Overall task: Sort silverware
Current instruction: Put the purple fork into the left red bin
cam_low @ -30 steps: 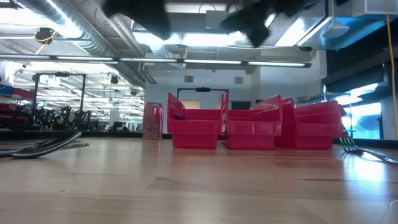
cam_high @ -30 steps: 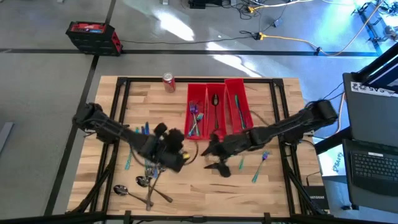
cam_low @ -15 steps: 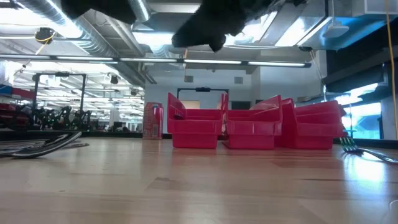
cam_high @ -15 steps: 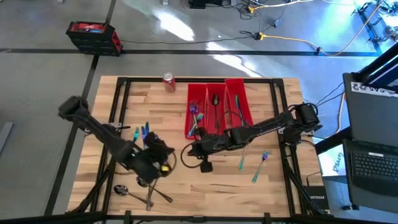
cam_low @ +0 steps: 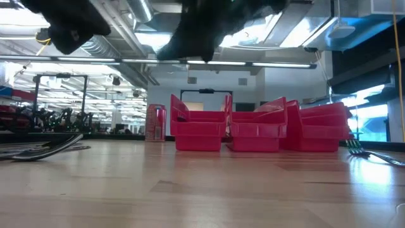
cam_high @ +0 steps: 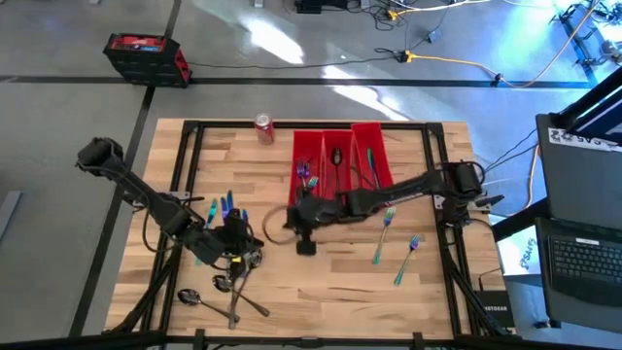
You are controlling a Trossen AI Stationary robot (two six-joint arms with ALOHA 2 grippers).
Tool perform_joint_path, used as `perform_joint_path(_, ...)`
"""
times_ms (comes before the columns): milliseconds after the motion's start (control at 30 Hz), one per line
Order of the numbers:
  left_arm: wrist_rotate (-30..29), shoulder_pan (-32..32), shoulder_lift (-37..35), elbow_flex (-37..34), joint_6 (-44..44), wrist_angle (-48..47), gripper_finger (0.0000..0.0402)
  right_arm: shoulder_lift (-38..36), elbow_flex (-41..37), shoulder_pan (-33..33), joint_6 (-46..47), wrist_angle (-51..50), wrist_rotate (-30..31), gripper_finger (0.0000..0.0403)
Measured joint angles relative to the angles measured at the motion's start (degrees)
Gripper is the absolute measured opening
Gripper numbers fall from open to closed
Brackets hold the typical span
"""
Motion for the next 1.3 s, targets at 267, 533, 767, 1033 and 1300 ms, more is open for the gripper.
perform_joint_path(267,0.13,-0.16,0.01,-0.87,0.09,-0.8,0.0,6.18,9.34,-2.48,-1.81,-14.81,1.66,0.0)
perform_joint_path(533,0.15,-0.32,0.04,-0.92,-0.13,-3.13,0.0,6.59,9.7,-2.77,-0.46,-19.11,1.59,0.0)
perform_joint_path(767,0.0,-0.26,0.08,-0.92,0.22,-3.9,0.0,8.14,9.63,-3.18,0.91,-20.43,3.55,0.0)
perform_joint_path(1033,-0.1,-0.26,0.08,-0.92,0.19,-5.34,0.0,8.42,9.65,-3.98,1.99,-19.88,2.17,0.0)
perform_joint_path(1300,-0.37,-0.24,0.1,-0.92,0.4,-6.62,0.0,9.39,9.44,-5.74,2.67,-20.04,-0.16,0.0)
